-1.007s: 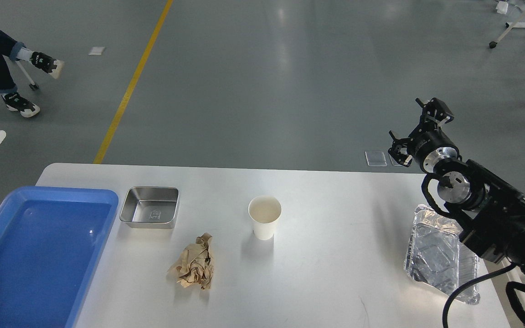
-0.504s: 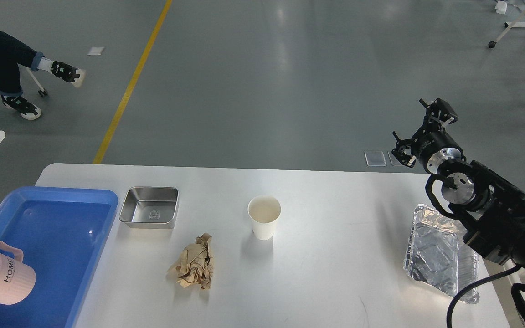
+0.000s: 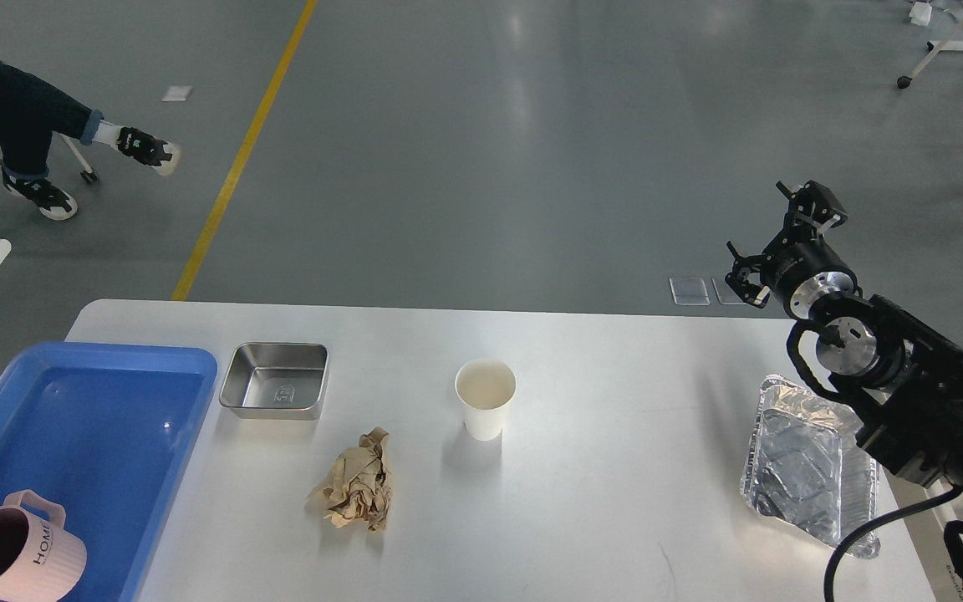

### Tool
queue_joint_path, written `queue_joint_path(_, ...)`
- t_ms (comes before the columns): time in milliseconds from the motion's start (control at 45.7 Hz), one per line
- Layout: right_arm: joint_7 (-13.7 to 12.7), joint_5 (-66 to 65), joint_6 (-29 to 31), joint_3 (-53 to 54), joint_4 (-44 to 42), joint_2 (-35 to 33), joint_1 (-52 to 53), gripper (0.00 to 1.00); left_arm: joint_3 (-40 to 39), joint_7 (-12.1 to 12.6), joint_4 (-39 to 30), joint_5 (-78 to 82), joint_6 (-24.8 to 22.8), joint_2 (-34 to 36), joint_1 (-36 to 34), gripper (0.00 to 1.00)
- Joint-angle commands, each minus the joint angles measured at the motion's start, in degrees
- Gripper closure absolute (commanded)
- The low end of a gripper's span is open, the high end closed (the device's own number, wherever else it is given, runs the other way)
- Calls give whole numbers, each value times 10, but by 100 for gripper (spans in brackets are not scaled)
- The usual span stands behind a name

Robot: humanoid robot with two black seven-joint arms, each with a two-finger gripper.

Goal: Tidy desktop

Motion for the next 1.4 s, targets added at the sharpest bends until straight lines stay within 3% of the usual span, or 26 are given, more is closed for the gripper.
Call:
queue_joint_path(0,0,0,0,0,0,0,0,0,-1,-1,2,0,2,-9,1,100)
queue_joint_path(526,0,0,0,1,5,-4,-4,0,-1,1,7,0,21,-25,9,100)
queue_joint_path(635,0,0,0,1,9,-4,-4,0,-3,1,7,-1,17,-22,8,89)
queue_joint_path(723,0,0,0,1,9,-4,-4,0,-3,1,7,-1,10,-18,7,68)
queue_joint_path(788,0,1,0,1,10,-4,-4,0,-3,2,6,-1,-6,-16,7,46)
queue_joint_path(832,0,0,0,1,10,-4,-4,0,-5,2,6,0,-19,-15,5,17)
queue_joint_path(854,0,1,0,1,10,-4,-4,0,-8,2,6,0,-25,-14,4,8)
queue_joint_path(1248,0,1,0,1,12,-4,-6,0,-90,3,7,0,-120,20,2,5)
queue_joint_path(1380,-1,1,0,1,12,-4,-7,0,-123,2,8,0,-128,17,0,5)
